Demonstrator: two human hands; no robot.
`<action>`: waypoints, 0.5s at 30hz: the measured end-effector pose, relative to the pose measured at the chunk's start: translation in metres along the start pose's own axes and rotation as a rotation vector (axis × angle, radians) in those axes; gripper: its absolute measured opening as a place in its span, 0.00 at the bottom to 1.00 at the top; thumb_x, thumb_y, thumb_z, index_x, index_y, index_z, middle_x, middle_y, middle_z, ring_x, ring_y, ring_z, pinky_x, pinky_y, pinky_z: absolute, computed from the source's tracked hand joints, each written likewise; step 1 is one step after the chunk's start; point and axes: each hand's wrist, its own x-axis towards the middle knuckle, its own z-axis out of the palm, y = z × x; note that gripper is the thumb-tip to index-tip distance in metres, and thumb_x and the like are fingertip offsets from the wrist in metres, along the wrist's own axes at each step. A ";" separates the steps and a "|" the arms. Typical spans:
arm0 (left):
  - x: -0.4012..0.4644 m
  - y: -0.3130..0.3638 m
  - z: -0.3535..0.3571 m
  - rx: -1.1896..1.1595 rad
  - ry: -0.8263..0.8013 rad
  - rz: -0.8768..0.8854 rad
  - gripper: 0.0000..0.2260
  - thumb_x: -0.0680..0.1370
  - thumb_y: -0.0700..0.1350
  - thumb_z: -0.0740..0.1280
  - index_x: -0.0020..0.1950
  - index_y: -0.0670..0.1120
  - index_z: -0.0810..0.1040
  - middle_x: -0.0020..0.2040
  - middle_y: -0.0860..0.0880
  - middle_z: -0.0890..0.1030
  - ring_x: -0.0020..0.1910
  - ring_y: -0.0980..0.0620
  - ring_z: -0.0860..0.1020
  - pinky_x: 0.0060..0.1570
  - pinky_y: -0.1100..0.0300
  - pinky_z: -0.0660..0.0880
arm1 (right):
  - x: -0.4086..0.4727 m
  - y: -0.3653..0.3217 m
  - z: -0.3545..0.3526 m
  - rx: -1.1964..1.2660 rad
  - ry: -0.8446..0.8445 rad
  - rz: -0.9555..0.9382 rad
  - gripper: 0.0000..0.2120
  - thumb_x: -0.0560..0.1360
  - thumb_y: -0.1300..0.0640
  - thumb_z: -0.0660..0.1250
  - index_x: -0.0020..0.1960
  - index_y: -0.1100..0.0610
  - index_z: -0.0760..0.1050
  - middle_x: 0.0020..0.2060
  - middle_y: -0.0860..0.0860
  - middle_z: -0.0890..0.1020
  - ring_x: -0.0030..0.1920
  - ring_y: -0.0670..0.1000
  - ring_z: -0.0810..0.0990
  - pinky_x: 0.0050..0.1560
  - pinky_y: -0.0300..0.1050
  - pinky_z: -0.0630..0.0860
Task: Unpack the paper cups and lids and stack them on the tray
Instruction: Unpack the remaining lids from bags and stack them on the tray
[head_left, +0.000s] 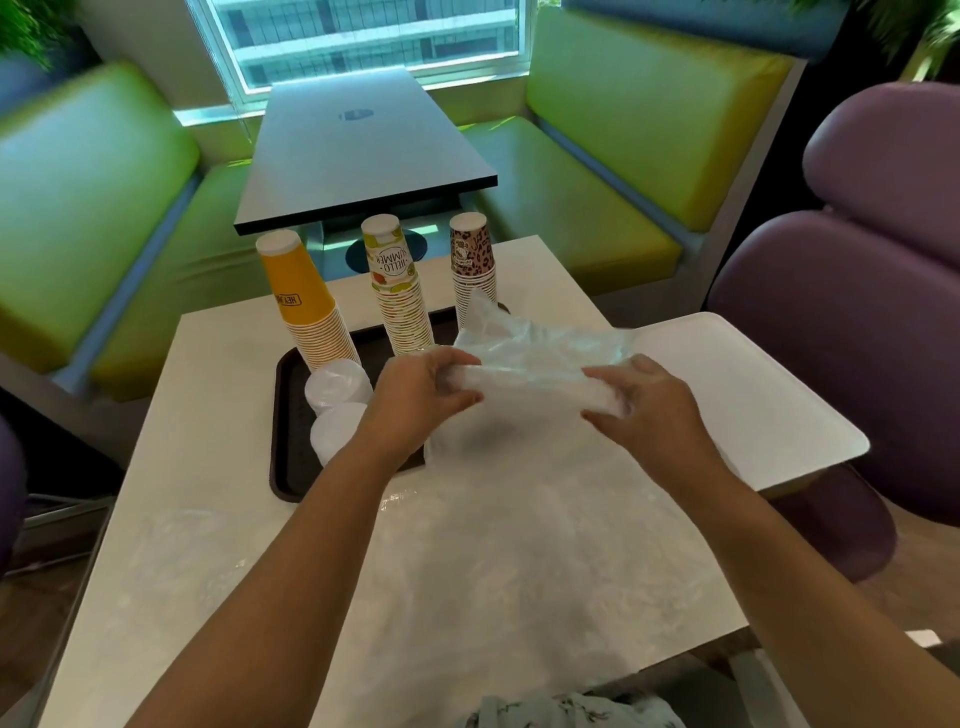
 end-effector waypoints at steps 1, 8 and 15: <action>0.000 0.000 0.001 0.006 0.029 0.042 0.16 0.70 0.42 0.75 0.58 0.46 0.81 0.53 0.47 0.82 0.49 0.53 0.79 0.55 0.58 0.77 | 0.000 0.003 0.000 0.014 0.027 -0.008 0.16 0.71 0.60 0.73 0.59 0.60 0.79 0.45 0.52 0.76 0.43 0.49 0.76 0.46 0.24 0.69; 0.005 -0.012 -0.001 0.063 0.114 0.137 0.06 0.72 0.40 0.74 0.46 0.40 0.83 0.37 0.55 0.73 0.36 0.59 0.72 0.38 0.70 0.66 | 0.002 0.017 -0.007 0.073 0.197 -0.001 0.05 0.74 0.61 0.69 0.49 0.62 0.77 0.55 0.49 0.72 0.55 0.45 0.70 0.53 0.22 0.66; 0.002 0.013 0.003 0.463 -0.171 0.238 0.37 0.65 0.57 0.76 0.70 0.51 0.68 0.72 0.49 0.65 0.73 0.46 0.59 0.73 0.46 0.52 | 0.002 0.005 -0.011 0.214 -0.029 -0.128 0.05 0.80 0.59 0.61 0.48 0.54 0.75 0.42 0.48 0.79 0.42 0.43 0.77 0.42 0.26 0.69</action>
